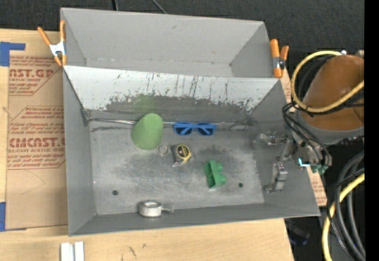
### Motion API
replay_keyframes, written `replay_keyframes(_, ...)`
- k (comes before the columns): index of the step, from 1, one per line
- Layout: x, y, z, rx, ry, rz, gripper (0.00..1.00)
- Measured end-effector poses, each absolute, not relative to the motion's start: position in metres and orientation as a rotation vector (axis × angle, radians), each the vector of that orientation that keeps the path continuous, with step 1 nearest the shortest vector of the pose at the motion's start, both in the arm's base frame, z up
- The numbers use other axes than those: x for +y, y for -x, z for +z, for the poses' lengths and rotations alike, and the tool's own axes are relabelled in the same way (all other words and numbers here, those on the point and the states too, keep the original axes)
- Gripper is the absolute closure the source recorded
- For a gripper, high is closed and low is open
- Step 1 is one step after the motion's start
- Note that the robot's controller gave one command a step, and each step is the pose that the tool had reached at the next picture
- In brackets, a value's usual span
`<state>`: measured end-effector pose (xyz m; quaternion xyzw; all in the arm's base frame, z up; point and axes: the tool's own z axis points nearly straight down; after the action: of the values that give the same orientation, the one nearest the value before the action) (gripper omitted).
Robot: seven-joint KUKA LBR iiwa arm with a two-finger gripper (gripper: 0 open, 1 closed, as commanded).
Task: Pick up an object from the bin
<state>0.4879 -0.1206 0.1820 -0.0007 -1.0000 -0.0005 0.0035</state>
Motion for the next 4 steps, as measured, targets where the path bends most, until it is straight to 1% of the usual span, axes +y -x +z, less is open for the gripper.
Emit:
replay_keyframes(1,-0.076,-0.486,0.091,-3.129,0.178,-0.005,0.00)
replay_keyframes(2,-0.031,-0.495,0.068,-3.134,0.172,-0.005,0.00)
replay_keyframes(3,-0.012,-0.519,0.070,-3.142,0.123,-0.003,0.00)
replay_keyframes(4,-0.083,-0.532,0.070,-3.144,0.074,0.004,0.00)
